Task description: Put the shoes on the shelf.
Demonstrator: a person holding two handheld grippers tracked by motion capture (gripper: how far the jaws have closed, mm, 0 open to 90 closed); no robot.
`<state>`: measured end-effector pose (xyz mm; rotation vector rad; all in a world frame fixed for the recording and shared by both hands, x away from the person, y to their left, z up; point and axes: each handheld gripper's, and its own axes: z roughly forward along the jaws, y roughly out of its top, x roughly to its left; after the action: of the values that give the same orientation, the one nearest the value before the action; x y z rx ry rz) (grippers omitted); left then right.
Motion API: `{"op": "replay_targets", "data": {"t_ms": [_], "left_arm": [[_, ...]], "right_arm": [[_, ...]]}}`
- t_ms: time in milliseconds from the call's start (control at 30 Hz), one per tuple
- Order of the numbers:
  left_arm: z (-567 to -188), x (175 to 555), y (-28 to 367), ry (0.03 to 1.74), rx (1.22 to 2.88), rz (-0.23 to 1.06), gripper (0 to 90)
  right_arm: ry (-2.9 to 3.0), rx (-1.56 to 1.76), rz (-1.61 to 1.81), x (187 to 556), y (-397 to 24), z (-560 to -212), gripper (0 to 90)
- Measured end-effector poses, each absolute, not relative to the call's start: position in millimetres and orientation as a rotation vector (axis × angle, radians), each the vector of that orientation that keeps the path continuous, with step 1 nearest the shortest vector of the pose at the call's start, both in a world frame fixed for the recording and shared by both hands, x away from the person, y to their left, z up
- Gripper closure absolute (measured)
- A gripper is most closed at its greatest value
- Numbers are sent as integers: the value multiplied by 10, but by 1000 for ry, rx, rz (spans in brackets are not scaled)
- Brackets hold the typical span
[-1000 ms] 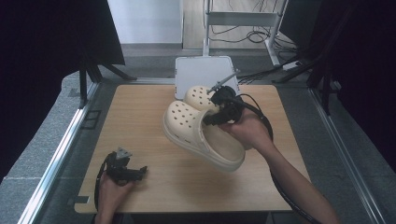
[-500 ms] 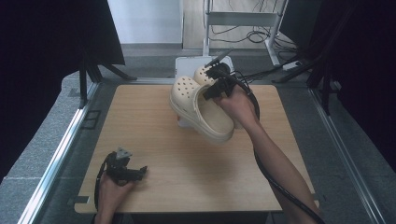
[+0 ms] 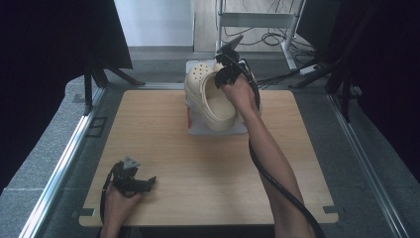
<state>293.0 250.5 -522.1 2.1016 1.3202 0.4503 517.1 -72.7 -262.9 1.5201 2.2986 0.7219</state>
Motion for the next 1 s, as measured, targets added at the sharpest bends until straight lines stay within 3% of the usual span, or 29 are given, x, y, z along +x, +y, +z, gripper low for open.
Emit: {"op": "replay_targets", "data": {"t_ms": [833, 1000], "left_arm": [[-5221, 2930, 2505, 1316, 2104, 448, 0], [-5222, 2936, 2503, 1311, 2106, 449, 0]], "right_arm": [[2110, 1737, 719, 5971, -594, -2874, 650], [2128, 1673, 716, 5975, -574, -2948, 590]]}}
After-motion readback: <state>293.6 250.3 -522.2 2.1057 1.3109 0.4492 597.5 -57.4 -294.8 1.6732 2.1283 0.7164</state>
